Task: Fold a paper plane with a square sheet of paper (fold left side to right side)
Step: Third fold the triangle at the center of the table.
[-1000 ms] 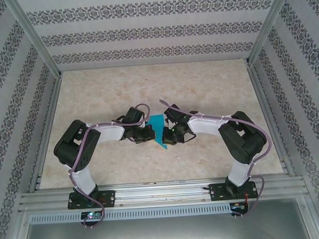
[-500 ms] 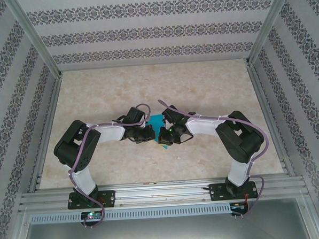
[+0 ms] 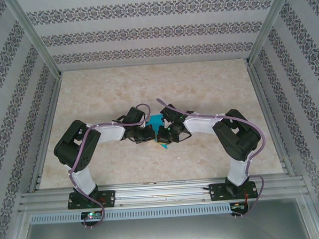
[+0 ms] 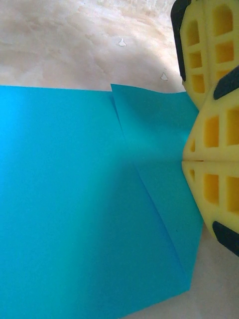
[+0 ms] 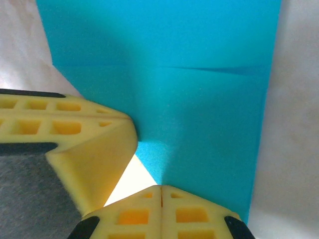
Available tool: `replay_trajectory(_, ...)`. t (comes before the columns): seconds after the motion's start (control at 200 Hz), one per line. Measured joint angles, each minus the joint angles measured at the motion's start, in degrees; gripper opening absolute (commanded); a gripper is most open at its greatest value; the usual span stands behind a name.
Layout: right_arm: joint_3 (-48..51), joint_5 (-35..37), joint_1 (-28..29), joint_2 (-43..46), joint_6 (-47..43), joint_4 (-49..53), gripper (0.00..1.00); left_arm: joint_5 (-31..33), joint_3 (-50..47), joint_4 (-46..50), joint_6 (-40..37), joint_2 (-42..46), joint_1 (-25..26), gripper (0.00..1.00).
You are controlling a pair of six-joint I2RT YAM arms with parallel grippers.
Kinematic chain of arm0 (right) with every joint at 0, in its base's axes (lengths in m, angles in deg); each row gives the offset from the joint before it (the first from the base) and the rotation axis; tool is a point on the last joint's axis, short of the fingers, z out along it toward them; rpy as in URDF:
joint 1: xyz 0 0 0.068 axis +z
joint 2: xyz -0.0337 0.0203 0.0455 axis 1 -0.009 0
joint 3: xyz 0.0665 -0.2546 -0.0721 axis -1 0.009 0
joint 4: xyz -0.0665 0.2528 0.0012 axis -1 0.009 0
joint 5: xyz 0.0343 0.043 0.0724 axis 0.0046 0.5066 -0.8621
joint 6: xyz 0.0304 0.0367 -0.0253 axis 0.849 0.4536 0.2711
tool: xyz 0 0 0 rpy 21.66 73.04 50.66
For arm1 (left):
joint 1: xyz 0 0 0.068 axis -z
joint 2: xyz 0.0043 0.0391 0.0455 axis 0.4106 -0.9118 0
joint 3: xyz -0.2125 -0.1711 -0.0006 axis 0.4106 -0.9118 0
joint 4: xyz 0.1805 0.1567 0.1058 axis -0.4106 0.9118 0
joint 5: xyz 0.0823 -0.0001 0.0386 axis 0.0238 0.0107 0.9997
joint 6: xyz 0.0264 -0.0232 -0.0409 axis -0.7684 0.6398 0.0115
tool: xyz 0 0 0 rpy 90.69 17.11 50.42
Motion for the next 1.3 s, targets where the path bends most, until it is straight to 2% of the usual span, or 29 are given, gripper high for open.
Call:
replay_trajectory(0.739,5.09,0.66,-0.04,3.28,0.09,-1.51,0.00,0.57,1.22,1.27,0.04,-0.63,0.76,0.00)
replay_trajectory(1.299,6.97,1.97,-0.39,5.70,0.04,1.14,0.00,0.50,2.03,2.29,0.02,-1.03,0.79,0.00)
